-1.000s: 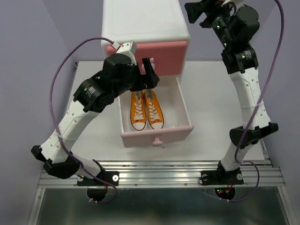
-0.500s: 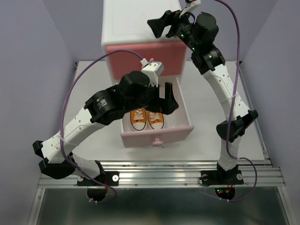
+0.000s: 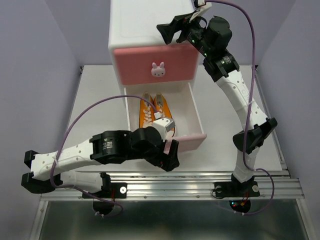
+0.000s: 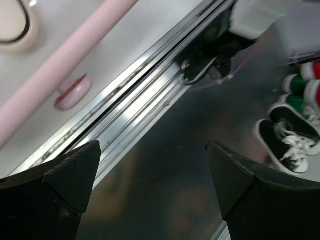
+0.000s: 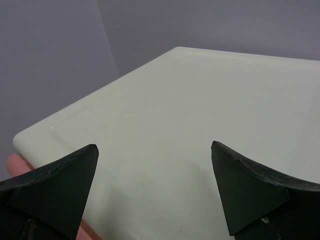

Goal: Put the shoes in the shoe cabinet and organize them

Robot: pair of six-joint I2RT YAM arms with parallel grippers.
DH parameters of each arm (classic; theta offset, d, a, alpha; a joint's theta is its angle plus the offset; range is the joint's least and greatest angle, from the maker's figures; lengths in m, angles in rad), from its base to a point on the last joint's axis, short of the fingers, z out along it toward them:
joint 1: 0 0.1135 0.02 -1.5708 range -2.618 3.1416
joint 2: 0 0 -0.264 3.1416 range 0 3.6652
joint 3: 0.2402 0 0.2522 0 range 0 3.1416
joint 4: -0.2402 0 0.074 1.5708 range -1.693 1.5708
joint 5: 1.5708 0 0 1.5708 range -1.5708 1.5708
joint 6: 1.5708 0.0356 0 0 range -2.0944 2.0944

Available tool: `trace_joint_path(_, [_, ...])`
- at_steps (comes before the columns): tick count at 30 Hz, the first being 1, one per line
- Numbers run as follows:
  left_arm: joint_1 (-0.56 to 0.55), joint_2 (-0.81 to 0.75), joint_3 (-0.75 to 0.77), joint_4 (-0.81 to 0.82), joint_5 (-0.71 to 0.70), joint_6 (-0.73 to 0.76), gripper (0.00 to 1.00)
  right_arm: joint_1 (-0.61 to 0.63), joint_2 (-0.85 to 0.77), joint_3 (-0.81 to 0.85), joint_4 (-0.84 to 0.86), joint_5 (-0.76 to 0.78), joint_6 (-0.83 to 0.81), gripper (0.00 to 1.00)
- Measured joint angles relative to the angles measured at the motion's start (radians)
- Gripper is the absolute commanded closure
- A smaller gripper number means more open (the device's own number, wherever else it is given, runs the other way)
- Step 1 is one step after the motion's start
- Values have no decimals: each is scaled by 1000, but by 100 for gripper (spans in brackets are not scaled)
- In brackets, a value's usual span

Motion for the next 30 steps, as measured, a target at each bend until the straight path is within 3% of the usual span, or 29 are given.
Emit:
trace_joint_path(4, [-49, -21, -154, -17, -67, -71, 2, 3, -15, -39, 27, -3, -38, 0])
trace_joint_path(12, [-107, 41, -311, 47, -230, -214, 2, 4, -51, -122, 95, -7, -85, 0])
trace_joint_path(21, [-131, 148, -320, 27, -496, -446, 2, 5, -78, -171, 127, -12, -100, 0])
trace_joint_path(30, [-121, 314, -287, -122, -688, -668, 1, 3, -77, -182, 153, -13, -89, 0])
